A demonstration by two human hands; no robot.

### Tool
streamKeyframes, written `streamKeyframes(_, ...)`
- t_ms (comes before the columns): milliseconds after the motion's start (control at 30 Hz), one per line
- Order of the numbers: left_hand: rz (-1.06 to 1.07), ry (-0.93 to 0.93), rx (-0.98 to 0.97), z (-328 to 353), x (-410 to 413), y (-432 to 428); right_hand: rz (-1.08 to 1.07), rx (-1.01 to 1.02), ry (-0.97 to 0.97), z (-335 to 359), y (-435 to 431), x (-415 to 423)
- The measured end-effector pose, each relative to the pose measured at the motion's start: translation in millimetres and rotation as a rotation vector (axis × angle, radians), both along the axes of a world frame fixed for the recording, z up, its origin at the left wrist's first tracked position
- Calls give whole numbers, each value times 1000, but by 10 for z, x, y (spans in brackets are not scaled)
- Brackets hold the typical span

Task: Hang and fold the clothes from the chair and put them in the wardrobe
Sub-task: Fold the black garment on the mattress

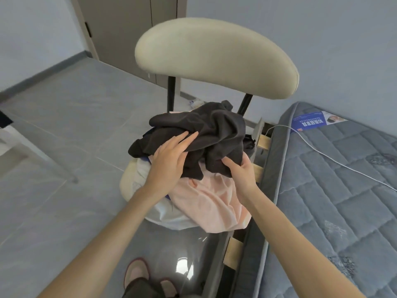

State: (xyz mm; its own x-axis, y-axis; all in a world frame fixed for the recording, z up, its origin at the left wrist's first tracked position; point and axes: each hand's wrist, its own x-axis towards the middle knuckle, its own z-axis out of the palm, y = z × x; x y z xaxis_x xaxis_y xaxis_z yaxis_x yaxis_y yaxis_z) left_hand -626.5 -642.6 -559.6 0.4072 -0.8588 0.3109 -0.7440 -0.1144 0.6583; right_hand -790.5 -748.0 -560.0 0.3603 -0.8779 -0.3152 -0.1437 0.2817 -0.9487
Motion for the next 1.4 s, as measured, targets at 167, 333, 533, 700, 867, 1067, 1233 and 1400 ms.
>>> streamKeyframes(167, 34, 35, -26, 134, -209, 398, 46, -217, -73, 330, 57, -213)
streamKeyframes(333, 145, 24, 3, 614, -519, 873, 172, -355, -85, 976, 189, -584)
streamKeyframes(533, 110, -9, -68, 1416, -1016, 1255, 406, -599, -70, 1879, 641, -1040)
streamKeyframes(700, 92, -16, -142, 1972, -1351, 1524, 589, -783, -65, 2498, 1040, -1363)
streamKeyframes(867, -38, 23, -183, 2448, -1593, 1764, 632, -936, -56, 3035, 1344, -1598)
streamKeyframes(1067, -114, 201, -307, 2927, -1994, 1865, 631, -1105, -95, 3578, 1684, -1856)
streamKeyframes(1233, -48, 134, -322, 3065, -2090, 1910, 644, -1141, -73, 3529, 1730, -1979)
streamKeyframes(1400, 65, 104, -331, 2899, -1990, 1955, 556, -1123, -6, 3270, 1631, -1916)
